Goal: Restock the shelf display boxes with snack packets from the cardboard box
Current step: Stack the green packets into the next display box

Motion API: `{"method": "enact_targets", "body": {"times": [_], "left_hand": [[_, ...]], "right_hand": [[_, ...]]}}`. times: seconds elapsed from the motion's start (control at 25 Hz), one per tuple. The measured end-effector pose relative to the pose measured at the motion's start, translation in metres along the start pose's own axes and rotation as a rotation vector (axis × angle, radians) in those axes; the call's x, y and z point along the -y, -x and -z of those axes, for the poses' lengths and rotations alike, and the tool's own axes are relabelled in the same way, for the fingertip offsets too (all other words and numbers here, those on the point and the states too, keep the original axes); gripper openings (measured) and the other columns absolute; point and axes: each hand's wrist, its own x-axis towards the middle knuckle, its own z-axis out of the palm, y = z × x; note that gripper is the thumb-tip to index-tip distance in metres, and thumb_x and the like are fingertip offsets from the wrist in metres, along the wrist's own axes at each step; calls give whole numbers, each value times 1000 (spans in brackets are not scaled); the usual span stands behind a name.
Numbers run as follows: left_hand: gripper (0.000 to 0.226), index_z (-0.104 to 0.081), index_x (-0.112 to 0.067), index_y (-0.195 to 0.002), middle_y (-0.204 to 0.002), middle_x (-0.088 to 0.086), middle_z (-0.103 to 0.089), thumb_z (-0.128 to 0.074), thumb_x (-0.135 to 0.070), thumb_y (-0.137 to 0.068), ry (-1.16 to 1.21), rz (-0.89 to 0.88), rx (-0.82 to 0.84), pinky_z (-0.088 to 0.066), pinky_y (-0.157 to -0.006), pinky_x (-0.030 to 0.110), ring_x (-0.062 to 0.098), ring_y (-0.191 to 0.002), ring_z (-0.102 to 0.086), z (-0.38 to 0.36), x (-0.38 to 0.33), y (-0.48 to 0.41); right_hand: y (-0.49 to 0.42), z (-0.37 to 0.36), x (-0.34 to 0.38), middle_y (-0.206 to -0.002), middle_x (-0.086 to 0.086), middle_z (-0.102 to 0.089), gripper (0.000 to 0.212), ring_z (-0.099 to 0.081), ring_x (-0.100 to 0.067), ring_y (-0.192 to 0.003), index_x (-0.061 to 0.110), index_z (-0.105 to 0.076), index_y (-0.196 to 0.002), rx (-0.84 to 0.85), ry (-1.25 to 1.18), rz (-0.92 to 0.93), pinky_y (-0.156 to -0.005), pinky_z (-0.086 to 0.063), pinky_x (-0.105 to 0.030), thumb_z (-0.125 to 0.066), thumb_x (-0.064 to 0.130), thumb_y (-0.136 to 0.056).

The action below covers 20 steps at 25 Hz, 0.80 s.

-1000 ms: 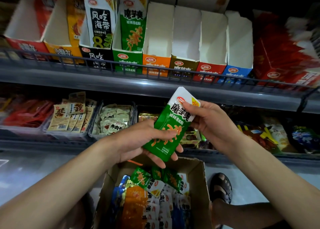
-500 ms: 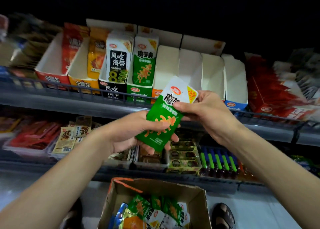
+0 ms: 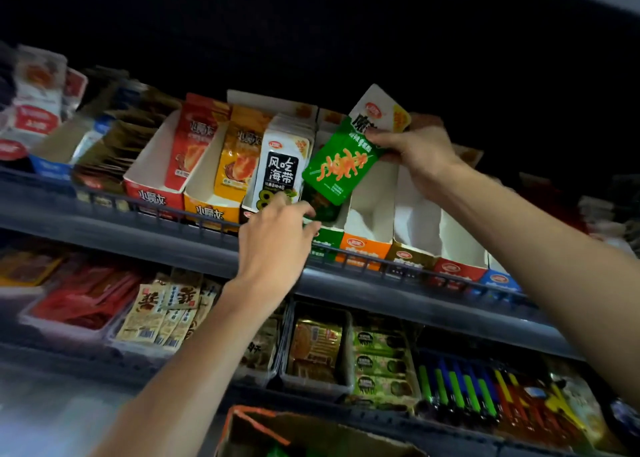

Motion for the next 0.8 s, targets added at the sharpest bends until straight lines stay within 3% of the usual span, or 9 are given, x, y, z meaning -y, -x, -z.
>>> {"method": "enact_targets", "body": {"times": [0.16, 0.32, 0.52, 0.64, 0.8], "left_hand": [[33, -72, -24, -107, -106, 0, -60, -54, -48, -93, -105, -37, -15, -47, -64, 30, 19, -87, -64, 0, 1, -2], [37, -73, -25, -107, -108, -1, -60, -51, -52, -92, -128, -37, 17, -39, -62, 27, 18, -89, -63, 4, 2, -4], [39, -72, -25, -110, -109, -3, -61, -51, -51, -91, -131, -34, 9, -38, -61, 24, 16, -90, -64, 5, -2, -4], [37, -72, -25, -110, -108, -3, -61, -52, -50, -91, -127, -34, -11, -37, -61, 25, 17, -91, -64, 5, -1, -3], [35, -71, -25, -110, -108, -3, -61, -52, -49, -92, -127, -37, -17, -38, -62, 25, 16, -92, -63, 2, 0, -3]], "right_hand": [[-18, -10, -8, -97, -6, -70, 35, -69, -1, -67, -2, -65, -113, 79, 81, -81, -60, -55, -16, -74, -3, -79], [-29, -9, -6, -107, -9, -69, 41, -69, -5, -80, 0, -63, -118, 176, 208, -13, -64, -55, -17, -75, -2, -79], [-25, -30, -25, -109, -3, -72, 36, -68, -15, -100, 12, -68, -111, 119, 498, 24, -92, -53, -30, -81, 15, -77], [-16, -40, -47, -110, -6, -73, 36, -68, -19, -101, 13, -67, -114, 20, 784, 199, -89, -53, -32, -78, 24, -82], [-8, -45, -59, -111, -7, -69, 55, -66, -28, -101, 26, -53, -130, -74, 1151, 529, -87, -54, -43, -78, 28, -81]]}}
